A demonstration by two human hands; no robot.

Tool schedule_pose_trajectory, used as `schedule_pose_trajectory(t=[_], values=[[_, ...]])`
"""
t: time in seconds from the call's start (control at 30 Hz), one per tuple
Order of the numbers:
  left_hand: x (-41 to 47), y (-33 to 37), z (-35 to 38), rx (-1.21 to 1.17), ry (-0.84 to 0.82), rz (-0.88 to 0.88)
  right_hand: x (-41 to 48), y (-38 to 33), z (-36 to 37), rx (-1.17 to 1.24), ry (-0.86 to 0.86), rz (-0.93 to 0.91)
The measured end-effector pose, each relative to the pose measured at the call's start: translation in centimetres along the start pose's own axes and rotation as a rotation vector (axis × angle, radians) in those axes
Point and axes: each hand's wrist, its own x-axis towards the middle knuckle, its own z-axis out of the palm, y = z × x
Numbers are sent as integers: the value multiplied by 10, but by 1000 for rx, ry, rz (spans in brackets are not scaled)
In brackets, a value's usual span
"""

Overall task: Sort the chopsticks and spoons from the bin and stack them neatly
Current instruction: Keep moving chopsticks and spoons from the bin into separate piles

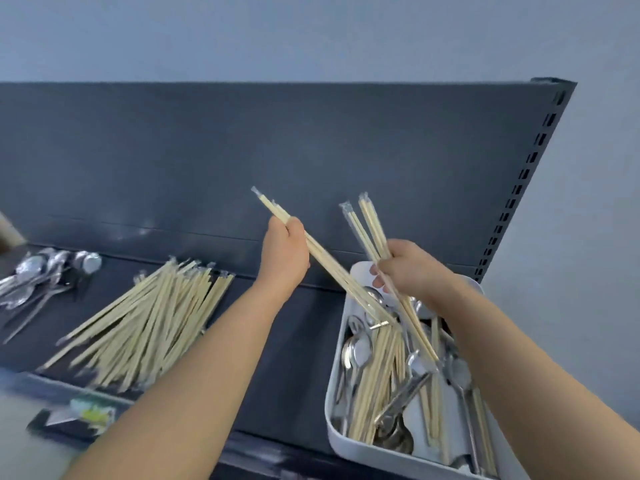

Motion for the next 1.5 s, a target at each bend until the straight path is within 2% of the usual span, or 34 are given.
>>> schedule_pose_trajectory(t=[0.1,0.17,0.3,0.37,0.47,0.63,0.73,0.97,1.13,1.27,1.37,1.5], values=[[3,-18,-39,-104,66,-133,10,-39,21,-81,-64,-98],[9,-34,-67,-69,61,-190,18,-63,41,-81,-92,-126],[27,-71,-133,28,58,-307,34,-97,106,42,-227,-73],[41,-90,-165,118,36,-309,43,-106,145,59,-258,-28],[67,-120,-207,290,-33,-299,61,-114,203,109,-252,67],[104,-165,-254,385,-142,-313,86,-121,281,178,-193,211],[122,-189,-271,362,-169,-335,102,-119,312,162,-123,262],[144,-234,-290,498,-205,-338,109,-119,348,-82,-5,128],[139,-242,-290,655,-240,-254,106,-118,358,-267,19,82],[133,-232,-292,750,-259,-200,100,-119,357,-316,45,58],[131,-215,-288,827,-261,-38,85,-127,341,-363,82,-3],[123,-187,-264,754,-268,228,58,-128,303,-445,189,-49]])
